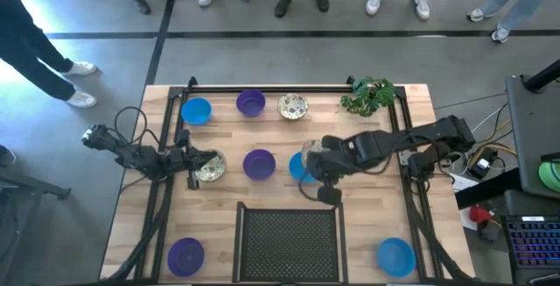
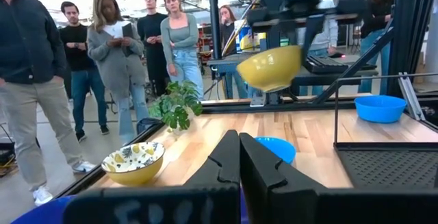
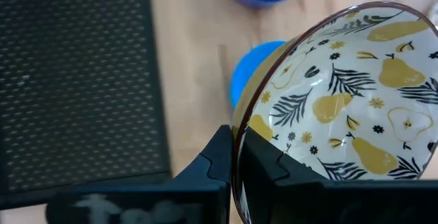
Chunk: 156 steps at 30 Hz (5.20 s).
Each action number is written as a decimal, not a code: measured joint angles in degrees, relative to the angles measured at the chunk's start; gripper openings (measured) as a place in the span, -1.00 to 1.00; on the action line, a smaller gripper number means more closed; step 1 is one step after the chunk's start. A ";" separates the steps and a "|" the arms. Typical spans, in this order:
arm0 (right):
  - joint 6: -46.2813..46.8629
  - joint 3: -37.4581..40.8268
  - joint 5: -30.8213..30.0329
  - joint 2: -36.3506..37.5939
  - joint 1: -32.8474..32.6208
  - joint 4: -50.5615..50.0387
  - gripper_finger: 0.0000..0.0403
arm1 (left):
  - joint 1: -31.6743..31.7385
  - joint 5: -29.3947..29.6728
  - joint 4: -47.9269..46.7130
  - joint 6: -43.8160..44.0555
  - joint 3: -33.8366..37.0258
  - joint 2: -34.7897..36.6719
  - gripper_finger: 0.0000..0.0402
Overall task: Pick & Place Mini bowls
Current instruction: Put the right white patterned bowl on the shelf
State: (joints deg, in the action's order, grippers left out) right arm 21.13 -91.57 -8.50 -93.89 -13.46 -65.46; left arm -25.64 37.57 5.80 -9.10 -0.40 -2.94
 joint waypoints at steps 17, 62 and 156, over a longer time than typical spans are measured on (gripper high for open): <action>1.37 -0.09 -0.48 -2.62 -8.20 7.77 -0.94 | 0.00 -0.37 -2.39 1.33 -0.02 -0.11 -1.00; 8.42 -31.20 2.55 -34.34 -22.44 -10.85 -0.94 | 0.01 -13.96 -21.65 4.71 -11.45 -6.82 -1.00; 26.70 -18.47 7.51 -34.39 -28.20 10.42 -0.94 | -0.01 -26.15 -38.86 7.41 -50.71 -48.48 -1.00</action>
State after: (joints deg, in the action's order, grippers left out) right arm 47.82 -110.04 -0.99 -128.28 -41.66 -55.03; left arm -25.65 11.42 -33.06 -1.69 -51.11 -51.42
